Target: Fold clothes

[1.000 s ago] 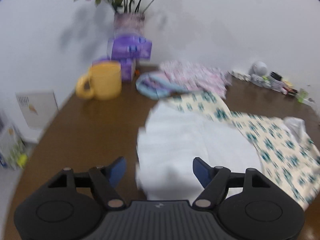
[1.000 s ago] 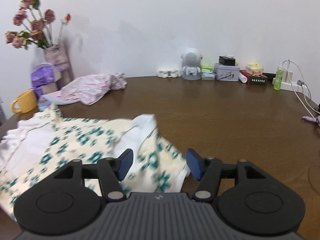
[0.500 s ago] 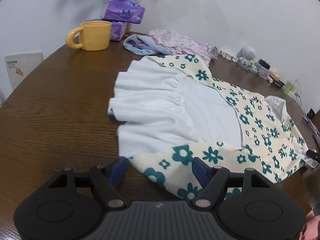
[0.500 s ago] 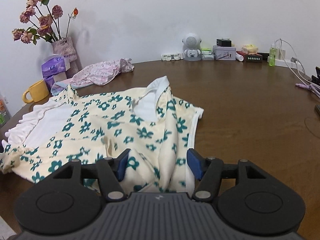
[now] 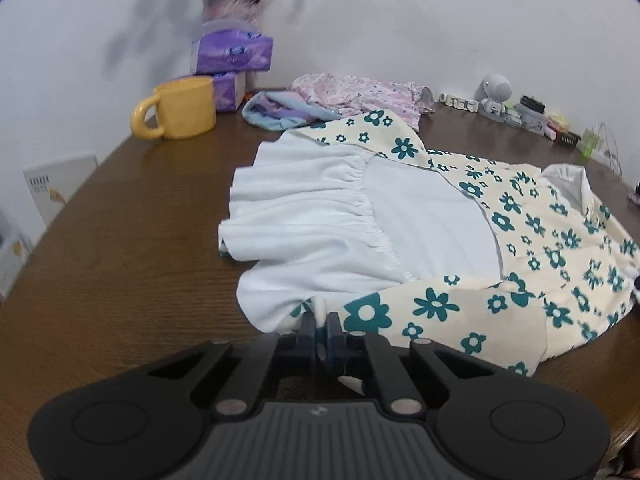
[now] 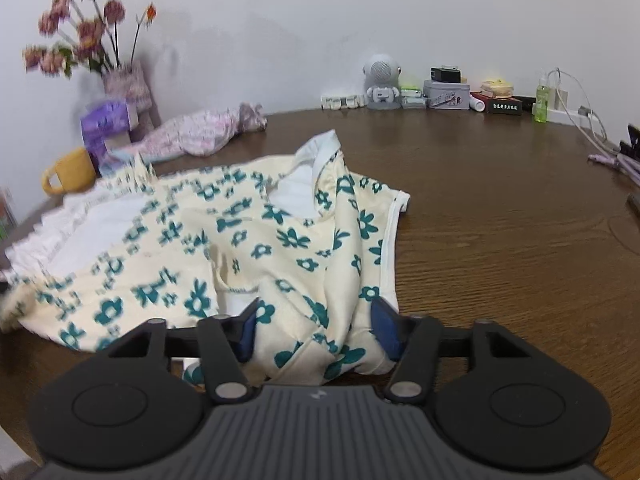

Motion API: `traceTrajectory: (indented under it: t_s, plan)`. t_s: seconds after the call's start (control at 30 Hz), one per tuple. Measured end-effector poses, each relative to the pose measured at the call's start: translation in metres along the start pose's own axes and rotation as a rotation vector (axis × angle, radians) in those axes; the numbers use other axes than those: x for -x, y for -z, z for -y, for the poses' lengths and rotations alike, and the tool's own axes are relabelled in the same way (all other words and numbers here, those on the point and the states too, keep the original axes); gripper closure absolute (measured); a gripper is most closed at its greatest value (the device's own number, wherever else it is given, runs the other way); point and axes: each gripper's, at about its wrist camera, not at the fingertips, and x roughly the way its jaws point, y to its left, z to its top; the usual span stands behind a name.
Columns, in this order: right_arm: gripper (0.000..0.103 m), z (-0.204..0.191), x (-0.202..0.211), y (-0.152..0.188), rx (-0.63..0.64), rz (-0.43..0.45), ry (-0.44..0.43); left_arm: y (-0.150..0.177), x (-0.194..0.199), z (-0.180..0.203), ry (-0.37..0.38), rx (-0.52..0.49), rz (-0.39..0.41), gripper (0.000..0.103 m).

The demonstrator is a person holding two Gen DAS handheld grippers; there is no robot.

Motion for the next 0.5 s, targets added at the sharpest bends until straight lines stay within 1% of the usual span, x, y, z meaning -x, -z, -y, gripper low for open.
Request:
traceTrajectory:
  t_s: [0.03,0.1,0.27,0.37,0.5]
  plan:
    - [0.071,-0.001,0.0,0.0,0.008,-0.007,0.0,0.0,0.0,0.0,-0.004,-0.009,0.001,0.1]
    - [0.075,-0.003,0.0,0.001,0.022,-0.019,0.002,-0.002,-0.001,-0.002,-0.018,-0.019,-0.001,0.1]
    - [0.075,-0.004,0.002,0.001,0.031,-0.026,0.015,-0.004,-0.009,-0.008,-0.014,-0.01,-0.019,0.099]
    - [0.074,-0.005,0.002,0.002,0.034,-0.027,0.022,-0.005,-0.008,-0.013,-0.012,0.012,-0.019,0.097]
    - [0.072,-0.003,0.002,0.001,0.03,-0.032,0.021,-0.004,0.001,-0.021,-0.05,0.033,0.006,0.093]
